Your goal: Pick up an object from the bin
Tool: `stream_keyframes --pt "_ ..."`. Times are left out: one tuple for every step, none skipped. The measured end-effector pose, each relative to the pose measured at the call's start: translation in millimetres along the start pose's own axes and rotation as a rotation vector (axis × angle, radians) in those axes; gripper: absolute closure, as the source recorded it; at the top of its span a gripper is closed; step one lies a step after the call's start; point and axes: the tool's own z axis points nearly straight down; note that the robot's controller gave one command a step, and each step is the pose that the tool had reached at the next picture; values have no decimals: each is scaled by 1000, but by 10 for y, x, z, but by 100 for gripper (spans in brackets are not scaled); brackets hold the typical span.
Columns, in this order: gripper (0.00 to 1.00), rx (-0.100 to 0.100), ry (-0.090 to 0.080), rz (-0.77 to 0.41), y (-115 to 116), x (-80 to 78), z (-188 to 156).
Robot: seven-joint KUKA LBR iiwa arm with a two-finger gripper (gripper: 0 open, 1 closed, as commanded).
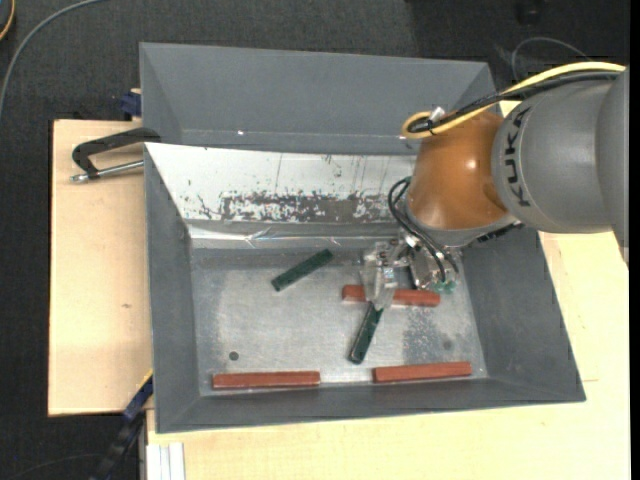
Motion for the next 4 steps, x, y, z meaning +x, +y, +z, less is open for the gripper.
stream_keyframes --pt "0 0 4 0 2 15 19" --pt "0 4 13 81 -750 468 12" --pt "100 1 10 73 -701 446 13" --pt "100 4 -2 112 -773 479 -1784"
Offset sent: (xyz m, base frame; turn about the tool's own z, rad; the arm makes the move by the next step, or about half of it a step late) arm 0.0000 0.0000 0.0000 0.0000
